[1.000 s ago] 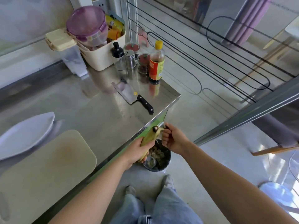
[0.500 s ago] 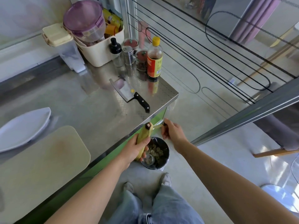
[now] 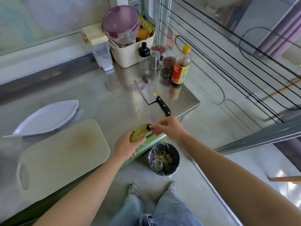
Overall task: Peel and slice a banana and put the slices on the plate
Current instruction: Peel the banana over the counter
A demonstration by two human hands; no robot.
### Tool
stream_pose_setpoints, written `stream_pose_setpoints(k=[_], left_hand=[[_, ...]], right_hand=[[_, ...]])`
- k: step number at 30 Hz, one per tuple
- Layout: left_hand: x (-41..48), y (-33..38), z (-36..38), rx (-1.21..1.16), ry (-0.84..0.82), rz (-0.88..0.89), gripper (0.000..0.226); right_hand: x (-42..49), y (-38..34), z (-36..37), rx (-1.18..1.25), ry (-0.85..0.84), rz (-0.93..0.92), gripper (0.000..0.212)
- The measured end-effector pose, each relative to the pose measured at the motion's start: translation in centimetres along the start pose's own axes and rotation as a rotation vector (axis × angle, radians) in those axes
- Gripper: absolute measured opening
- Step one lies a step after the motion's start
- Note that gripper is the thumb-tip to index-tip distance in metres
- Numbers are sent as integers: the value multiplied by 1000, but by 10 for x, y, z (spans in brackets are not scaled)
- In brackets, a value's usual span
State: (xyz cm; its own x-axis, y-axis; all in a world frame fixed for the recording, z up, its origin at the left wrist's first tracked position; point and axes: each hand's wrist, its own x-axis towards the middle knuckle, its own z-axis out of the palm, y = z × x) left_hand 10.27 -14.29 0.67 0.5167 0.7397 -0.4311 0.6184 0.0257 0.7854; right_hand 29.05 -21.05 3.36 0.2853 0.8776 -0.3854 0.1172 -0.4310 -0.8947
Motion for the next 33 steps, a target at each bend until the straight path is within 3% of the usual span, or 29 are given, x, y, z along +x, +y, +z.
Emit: stream_pose_setpoints(k=[10, 20, 22, 26, 33], left_hand=[[13, -21, -44, 216, 154, 67, 32], [20, -30, -66, 208, 127, 42, 30], [22, -29, -67, 165, 105, 30, 28], [27, -28, -72, 3, 84, -14, 23], [32, -27, -71, -183, 1, -88, 23]], right_hand=[[32, -38, 49, -308, 163, -22, 7], [44, -40, 78, -240, 265, -7, 7], [48, -40, 75, -143, 227, 13, 7], [56, -44, 66, 119, -26, 70, 18], [71, -45, 52, 140, -126, 168, 20]])
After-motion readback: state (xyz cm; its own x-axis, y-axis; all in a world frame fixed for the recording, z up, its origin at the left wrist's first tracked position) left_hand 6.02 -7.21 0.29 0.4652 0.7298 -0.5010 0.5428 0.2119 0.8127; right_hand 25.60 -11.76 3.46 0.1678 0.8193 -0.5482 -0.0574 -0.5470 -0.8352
